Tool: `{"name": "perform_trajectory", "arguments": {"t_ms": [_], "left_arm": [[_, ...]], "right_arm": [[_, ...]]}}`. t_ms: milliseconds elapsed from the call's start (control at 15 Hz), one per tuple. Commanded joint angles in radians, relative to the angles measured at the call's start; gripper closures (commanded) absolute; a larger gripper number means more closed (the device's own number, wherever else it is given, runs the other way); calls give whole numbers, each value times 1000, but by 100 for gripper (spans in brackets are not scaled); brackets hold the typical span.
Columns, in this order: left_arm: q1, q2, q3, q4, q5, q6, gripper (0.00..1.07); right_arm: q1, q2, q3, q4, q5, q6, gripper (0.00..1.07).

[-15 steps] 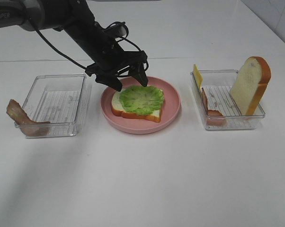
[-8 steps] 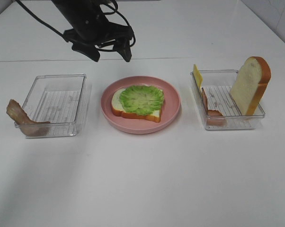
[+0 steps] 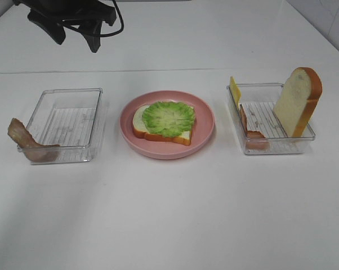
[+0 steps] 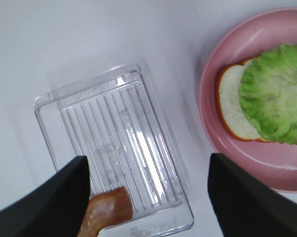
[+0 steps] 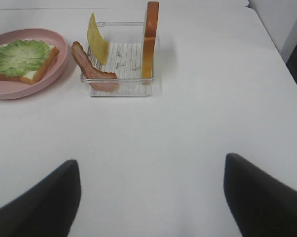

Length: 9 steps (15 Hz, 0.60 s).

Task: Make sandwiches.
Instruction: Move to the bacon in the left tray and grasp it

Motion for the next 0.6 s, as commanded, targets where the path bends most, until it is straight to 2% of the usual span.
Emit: {"name": "perform_trajectory", "arguments": {"t_ms": [67, 333, 400, 467, 600], "left_arm": [[24, -43, 17, -1, 81, -38, 42], [91, -132, 143, -76, 81, -46, 43], [115, -163, 208, -86, 81, -46, 43], [159, -209, 335, -90, 81, -46, 43], [204, -222, 442, -90, 81, -47, 43]], "right_arm": [[-7, -13, 2, 2, -11, -6, 32], [-7, -13, 2, 2, -11, -6, 32], [-7, -13, 2, 2, -11, -6, 32], [-7, -13, 2, 2, -11, -6, 32], [-7, -13, 2, 2, -11, -6, 32]]}}
